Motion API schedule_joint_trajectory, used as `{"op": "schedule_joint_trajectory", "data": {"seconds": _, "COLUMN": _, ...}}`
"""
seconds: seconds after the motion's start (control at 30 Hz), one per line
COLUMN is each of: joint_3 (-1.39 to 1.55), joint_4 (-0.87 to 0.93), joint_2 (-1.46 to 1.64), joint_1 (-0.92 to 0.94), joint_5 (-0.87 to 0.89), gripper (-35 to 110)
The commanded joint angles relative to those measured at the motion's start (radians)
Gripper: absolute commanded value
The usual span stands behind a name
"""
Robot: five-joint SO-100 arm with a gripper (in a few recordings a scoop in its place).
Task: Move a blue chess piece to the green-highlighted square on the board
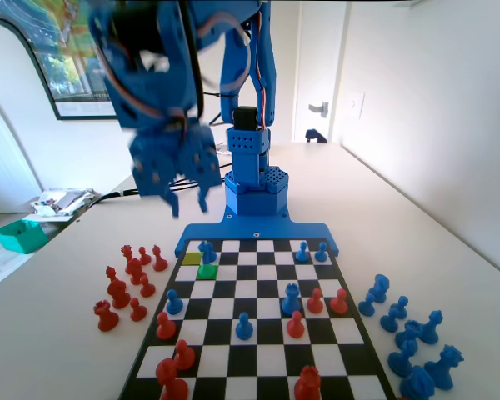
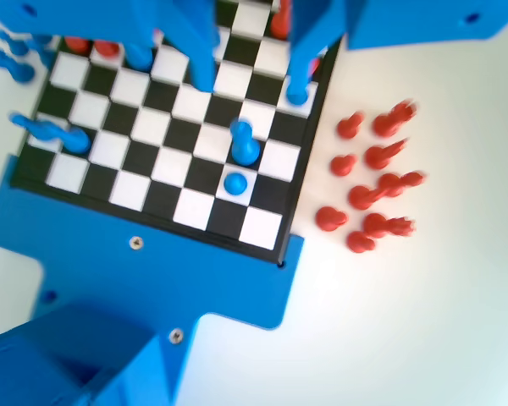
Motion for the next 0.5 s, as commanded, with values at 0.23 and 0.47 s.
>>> {"op": "schedule_joint_trajectory", "data": {"seconds": 0.23, "joint_3": -0.161, "joint_4": 0.198, "joint_2": 0.265, "joint_1": -0.15, "joint_5": 0.247, "gripper": 1}}
{"op": "schedule_joint_trajectory", "data": {"seconds": 0.47, "joint_3": -0.199, "joint_4": 0.324, "joint_2": 0.456, "joint_1": -0.262, "joint_5": 0.374, "gripper": 1}}
